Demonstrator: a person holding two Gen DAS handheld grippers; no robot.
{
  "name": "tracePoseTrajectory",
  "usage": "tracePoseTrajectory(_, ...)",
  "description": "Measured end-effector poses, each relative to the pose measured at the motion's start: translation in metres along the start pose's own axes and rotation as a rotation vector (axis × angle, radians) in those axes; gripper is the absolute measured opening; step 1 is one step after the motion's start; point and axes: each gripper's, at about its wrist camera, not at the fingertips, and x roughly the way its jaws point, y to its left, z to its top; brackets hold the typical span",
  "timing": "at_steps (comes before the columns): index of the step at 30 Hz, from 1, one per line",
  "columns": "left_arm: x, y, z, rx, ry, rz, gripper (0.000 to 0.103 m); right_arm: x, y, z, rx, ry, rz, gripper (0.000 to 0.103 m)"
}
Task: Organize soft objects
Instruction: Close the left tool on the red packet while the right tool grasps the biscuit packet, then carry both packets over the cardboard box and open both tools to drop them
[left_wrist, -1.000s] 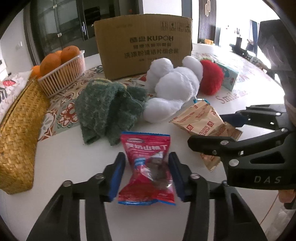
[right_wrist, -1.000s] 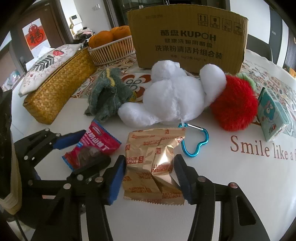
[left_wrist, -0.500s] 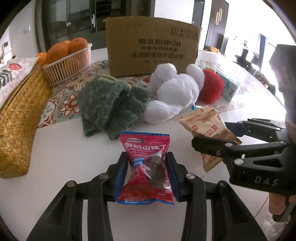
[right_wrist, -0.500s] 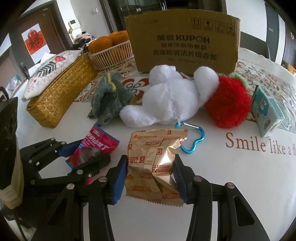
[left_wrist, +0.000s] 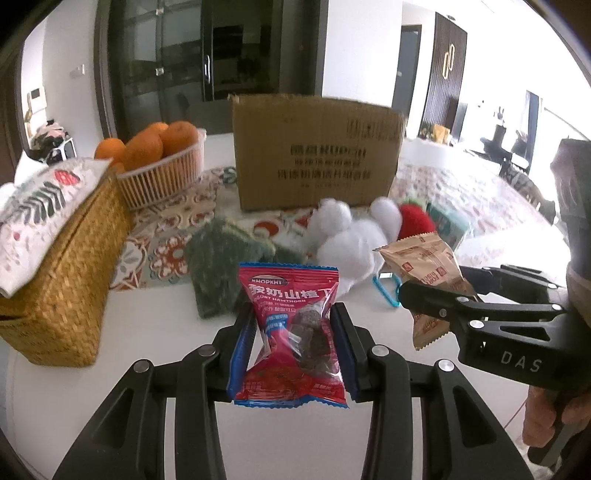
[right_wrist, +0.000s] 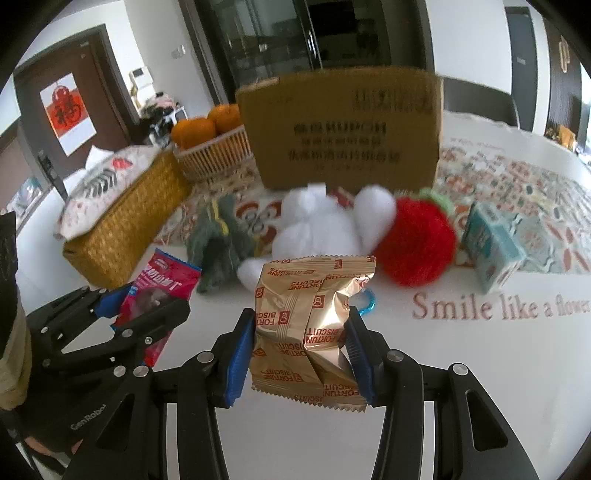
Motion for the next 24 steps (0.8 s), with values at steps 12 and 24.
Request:
tracePoseTrajectory(12, -0.028, -0.007, 0.046, -0.008, -0.108, 0.009, 0.041, -0.041, -0.004, 0.037, 0.001, -0.132, -0.004, 0.049)
tracePoseTrajectory(24, -0.041, -0.015, 0.099, 0.022, -0.213, 0.018, 0.041, -0.067, -0.011, 0.08, 0.013, -0.248, -0.003, 0.049)
